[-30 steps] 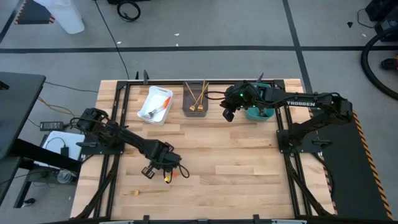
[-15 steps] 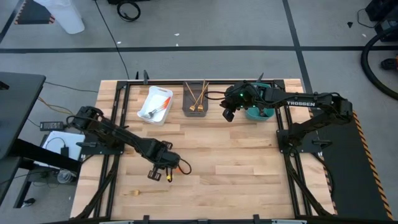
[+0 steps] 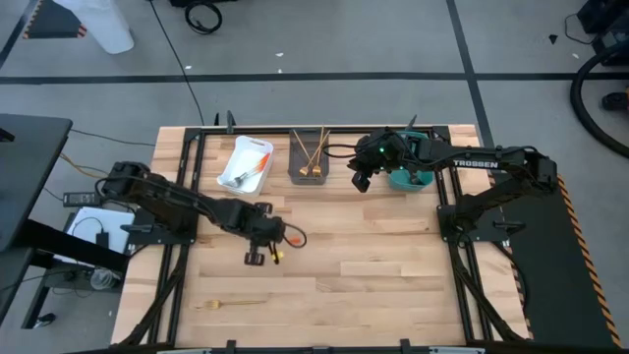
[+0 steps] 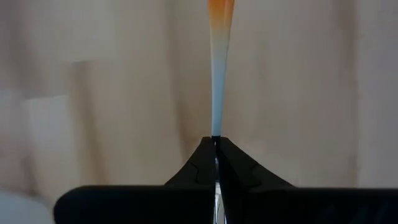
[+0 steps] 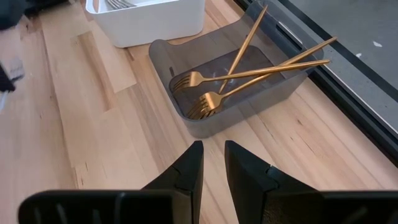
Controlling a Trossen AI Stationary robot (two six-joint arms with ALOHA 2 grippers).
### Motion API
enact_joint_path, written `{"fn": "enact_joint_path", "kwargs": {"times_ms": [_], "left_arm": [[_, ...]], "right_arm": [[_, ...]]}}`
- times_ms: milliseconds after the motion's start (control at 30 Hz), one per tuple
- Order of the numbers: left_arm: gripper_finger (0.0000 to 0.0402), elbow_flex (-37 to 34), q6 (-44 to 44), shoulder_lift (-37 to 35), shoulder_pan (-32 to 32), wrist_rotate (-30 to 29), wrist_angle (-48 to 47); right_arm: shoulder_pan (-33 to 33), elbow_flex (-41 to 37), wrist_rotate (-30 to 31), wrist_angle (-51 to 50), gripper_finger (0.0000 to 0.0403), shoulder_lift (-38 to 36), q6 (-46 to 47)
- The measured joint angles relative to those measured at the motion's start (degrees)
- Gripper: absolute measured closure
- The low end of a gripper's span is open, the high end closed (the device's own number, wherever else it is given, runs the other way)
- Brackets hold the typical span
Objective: Sort silverware by color (type)
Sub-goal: Put the orange fork into the white bin
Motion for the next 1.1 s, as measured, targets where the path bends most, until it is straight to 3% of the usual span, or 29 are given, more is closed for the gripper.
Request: {"fn": "enact_joint_path", "kwargs": {"times_ms": [700,1100], "left_arm": [[0.0393,0.0,5.7,-15.9,22.0,-4.0,-2.7],[0.0393,0.0,8.8,-19.8,31.6,-3.9,-3.4]], "right_arm": [[0.0,0.0,0.0,0.0,0.0326,0.0,0.0],[0.0,0.0,0.0,0.4,0.0326,0.0,0.5]]}}
